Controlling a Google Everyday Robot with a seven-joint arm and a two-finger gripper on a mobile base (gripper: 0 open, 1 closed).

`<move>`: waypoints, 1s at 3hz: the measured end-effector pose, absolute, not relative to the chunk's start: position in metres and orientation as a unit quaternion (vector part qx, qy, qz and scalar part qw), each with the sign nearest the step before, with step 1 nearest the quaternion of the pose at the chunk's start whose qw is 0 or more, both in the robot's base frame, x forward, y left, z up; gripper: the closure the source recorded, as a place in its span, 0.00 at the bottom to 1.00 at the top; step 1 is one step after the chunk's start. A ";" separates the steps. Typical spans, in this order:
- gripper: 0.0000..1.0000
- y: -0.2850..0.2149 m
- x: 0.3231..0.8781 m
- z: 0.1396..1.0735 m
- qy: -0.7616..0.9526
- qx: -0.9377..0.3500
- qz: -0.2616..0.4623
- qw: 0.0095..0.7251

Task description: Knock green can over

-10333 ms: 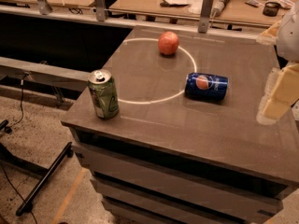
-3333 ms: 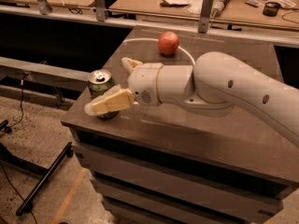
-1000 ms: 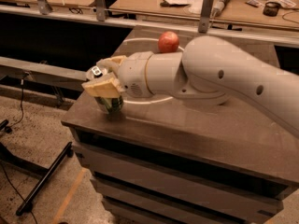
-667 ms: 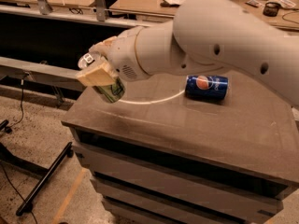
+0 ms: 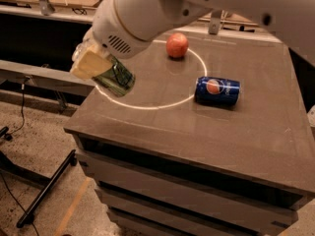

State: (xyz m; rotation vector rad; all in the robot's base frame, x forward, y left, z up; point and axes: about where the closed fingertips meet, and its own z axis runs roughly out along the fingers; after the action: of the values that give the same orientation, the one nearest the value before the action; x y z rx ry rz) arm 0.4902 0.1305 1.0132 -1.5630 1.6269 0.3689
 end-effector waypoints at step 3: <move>1.00 0.059 0.528 0.955 0.778 -0.598 -0.037 0.191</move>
Offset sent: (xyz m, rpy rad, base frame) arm 0.0683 -0.1256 -0.0678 -0.8345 0.1263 -0.4044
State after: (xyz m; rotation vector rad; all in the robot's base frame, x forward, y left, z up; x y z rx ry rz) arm 0.5283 0.0588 0.9555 -1.6788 2.1843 -0.1040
